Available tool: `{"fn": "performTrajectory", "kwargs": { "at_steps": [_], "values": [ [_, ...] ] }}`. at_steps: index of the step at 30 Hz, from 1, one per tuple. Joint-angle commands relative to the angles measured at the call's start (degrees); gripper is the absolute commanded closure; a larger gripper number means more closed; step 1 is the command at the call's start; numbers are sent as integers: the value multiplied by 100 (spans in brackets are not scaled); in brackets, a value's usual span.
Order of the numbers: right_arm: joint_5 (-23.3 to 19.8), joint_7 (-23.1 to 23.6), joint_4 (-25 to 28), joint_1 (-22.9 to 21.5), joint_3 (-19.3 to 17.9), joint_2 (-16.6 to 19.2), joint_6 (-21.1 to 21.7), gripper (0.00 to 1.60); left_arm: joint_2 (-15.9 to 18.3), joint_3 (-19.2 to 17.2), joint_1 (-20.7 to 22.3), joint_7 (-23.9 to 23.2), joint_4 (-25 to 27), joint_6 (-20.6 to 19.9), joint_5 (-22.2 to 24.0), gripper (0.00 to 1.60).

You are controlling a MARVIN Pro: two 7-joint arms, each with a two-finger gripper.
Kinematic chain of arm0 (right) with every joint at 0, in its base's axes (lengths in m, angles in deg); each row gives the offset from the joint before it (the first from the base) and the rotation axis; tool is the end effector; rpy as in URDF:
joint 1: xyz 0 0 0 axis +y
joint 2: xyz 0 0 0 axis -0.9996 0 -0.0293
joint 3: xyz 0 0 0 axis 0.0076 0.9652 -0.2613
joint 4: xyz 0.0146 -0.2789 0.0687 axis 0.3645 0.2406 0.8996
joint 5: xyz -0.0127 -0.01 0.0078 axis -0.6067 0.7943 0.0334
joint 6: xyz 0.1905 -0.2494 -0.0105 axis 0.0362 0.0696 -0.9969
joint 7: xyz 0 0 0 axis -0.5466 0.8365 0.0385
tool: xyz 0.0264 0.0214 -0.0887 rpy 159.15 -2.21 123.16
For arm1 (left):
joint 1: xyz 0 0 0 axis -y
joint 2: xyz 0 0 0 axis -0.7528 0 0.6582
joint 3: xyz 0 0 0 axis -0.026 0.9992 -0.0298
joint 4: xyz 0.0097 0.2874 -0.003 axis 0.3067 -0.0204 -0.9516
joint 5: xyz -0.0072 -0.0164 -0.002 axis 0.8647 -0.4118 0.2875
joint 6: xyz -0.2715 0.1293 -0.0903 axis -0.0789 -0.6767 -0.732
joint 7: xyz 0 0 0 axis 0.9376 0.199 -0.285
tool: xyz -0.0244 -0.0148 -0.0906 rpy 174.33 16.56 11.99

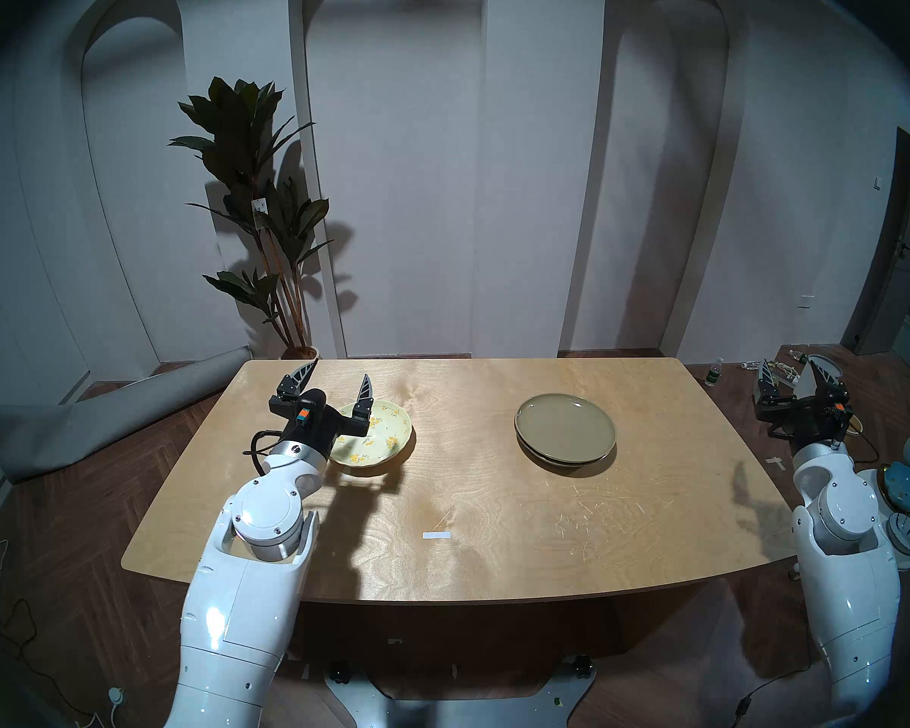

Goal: Stack the plates into one stack

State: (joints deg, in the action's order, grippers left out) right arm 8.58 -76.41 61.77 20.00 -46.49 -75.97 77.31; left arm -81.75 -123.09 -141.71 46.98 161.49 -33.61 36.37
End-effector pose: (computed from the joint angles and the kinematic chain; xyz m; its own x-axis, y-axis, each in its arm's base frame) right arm 0.3305 -0.2522 -0.2057 -0.1735 0.2554 0.9511 -0.2984 -0.9340 0.1964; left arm 0.4108 0.0438 -0.2586 -0.1952 -0.3571 0.9134 -0.1027 -0.9188 -0.3812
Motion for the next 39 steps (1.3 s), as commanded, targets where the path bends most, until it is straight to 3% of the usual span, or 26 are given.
{"fn": "performTrajectory", "kwargs": {
  "at_steps": [1,13,18,25,27,39],
  "values": [
    [-104,229,-98,176,-181,-22,-454,0,617,-316,299,-534,367,355,-599,0],
    [-339,608,-408,374,-442,-65,-1056,0,1410,-464,895,-1897,-193,1085,-1120,0],
    [-417,767,-528,324,-408,-79,-1304,0,1800,-343,1204,-2574,-443,1195,-935,0],
    [-518,883,-758,141,-247,-166,-1599,0,1942,-232,1550,-3257,-766,1477,-639,0],
    [-524,906,-774,83,-200,-160,-1627,0,2138,-133,1634,-3431,-791,1734,-808,0],
    [-630,1009,-1026,-194,-18,-178,-1860,0,2581,241,2125,-3317,-1418,2938,-1967,0]
  ]
}}
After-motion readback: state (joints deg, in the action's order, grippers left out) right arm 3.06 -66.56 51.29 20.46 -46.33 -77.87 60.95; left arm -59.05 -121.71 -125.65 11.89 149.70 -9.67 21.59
